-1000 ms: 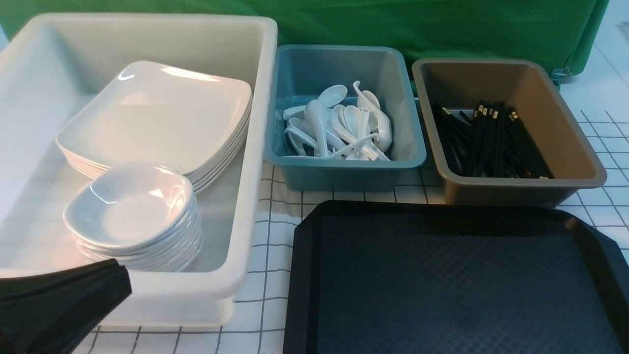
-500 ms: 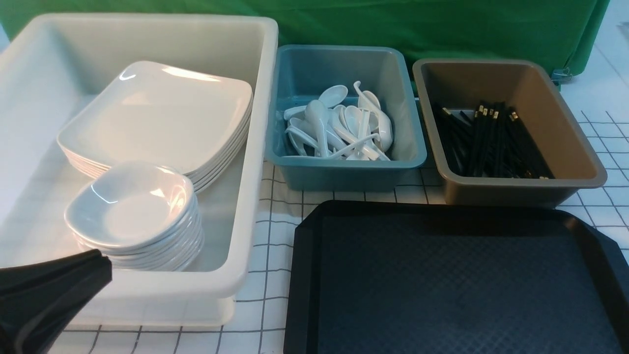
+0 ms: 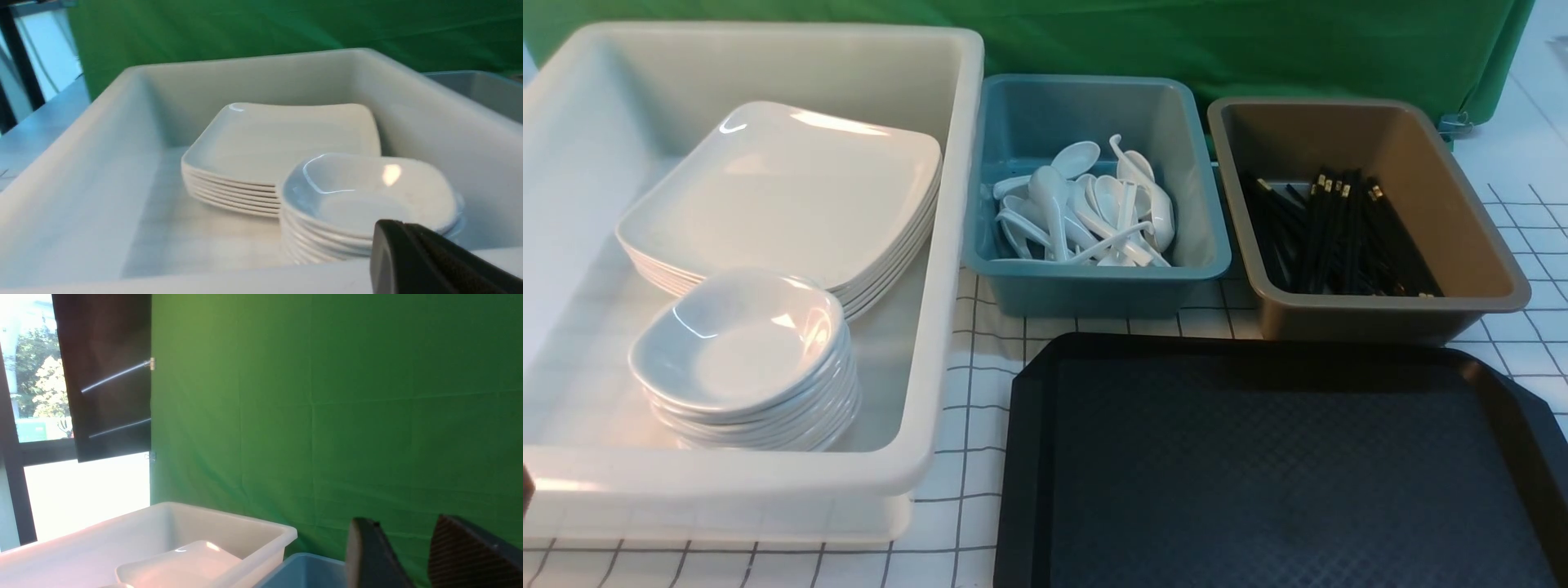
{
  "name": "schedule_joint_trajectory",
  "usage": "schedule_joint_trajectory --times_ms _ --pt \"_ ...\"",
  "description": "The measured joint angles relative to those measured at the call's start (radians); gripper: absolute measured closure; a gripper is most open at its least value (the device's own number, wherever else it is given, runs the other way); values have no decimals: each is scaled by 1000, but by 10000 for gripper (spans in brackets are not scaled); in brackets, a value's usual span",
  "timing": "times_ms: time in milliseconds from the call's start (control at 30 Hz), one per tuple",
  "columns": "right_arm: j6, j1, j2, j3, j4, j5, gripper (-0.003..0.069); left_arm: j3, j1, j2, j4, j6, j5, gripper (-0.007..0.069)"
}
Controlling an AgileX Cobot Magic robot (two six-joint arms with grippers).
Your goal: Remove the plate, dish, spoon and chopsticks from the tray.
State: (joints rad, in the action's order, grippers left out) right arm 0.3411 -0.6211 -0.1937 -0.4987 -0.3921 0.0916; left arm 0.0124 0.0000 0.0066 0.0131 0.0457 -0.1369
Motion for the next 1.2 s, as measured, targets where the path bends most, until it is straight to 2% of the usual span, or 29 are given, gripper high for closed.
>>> schedule_joint_trajectory --times_ms 200,1200 --pt "0 0 0 0 0 -1 418 -18 11 -7 6 -9 -78 625" --pt "-15 0 0 2 0 -1 418 -19 5 -7 11 21 -83 624"
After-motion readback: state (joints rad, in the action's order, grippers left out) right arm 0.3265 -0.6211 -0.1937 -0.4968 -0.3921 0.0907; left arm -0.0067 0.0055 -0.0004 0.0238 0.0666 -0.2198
